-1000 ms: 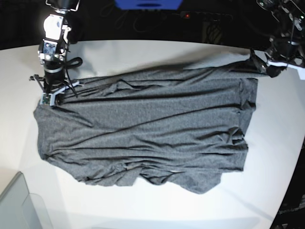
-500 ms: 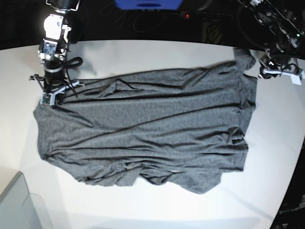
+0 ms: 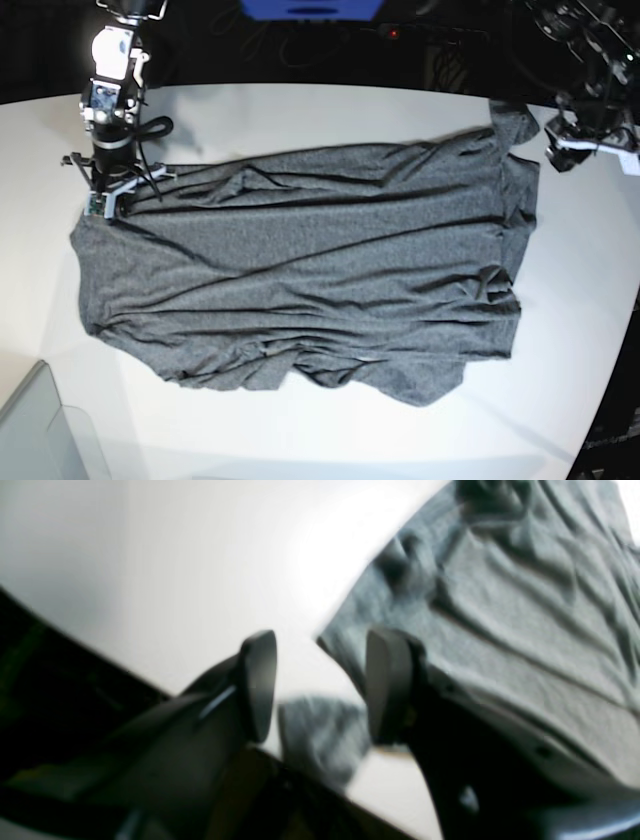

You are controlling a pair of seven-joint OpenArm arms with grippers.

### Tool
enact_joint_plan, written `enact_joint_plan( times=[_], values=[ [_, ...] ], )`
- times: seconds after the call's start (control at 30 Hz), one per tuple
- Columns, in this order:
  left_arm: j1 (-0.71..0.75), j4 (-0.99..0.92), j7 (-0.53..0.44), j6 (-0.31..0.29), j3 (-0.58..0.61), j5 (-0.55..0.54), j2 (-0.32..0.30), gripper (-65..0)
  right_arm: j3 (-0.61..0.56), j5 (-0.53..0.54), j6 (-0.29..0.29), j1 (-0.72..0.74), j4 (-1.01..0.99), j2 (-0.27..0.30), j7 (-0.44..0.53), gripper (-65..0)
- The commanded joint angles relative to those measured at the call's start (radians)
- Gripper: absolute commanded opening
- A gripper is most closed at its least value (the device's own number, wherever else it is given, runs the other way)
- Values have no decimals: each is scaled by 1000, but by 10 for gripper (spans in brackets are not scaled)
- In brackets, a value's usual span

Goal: Layout the t-shirt on the table in an organized manner, then fold the t-shirt properly
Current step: 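Pull the held corner with the left gripper away from the right gripper, then drag the held corner with the left gripper back toward the collar edge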

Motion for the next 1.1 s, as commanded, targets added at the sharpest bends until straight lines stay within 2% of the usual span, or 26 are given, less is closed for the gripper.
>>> enact_joint_plan(
  times=[0.0, 0.07, 0.2, 0.3, 0.53, 0.7, 0.93, 1.07],
  values=[
    [27, 40, -9, -5, 15, -20, 8, -366, 3, -8, -3, -5, 3, 3, -38, -650],
    [91, 69, -17, -5, 54, -20, 29, -366, 5, -8, -3, -5, 5, 3, -38, -650],
    [159, 55, -54, -4, 78, -12, 32, -366, 5, -8, -3, -5, 5, 3, -38, -650],
    [171, 32, -129, -4, 79, 40, 35, -366, 5, -8, -3, -5, 5, 2, -38, -650],
    [180, 35, -143, -4, 194, 115, 46, -368, 0, -8, -3, -5, 5, 2, -38, -650],
    [172, 29, -146, -4, 269, 238, 72, -369, 3, -8, -3, -5, 5, 2, -38, -650],
    [200, 26, -271, 2, 406, 368, 72, -370, 5, -8, -3, -22, 5, 2, -38, -650],
    [192, -23, -284, 2, 437, 417, 72, -370, 5, -8, -3, -23, 5, 2, -38, -650]
  ],
)
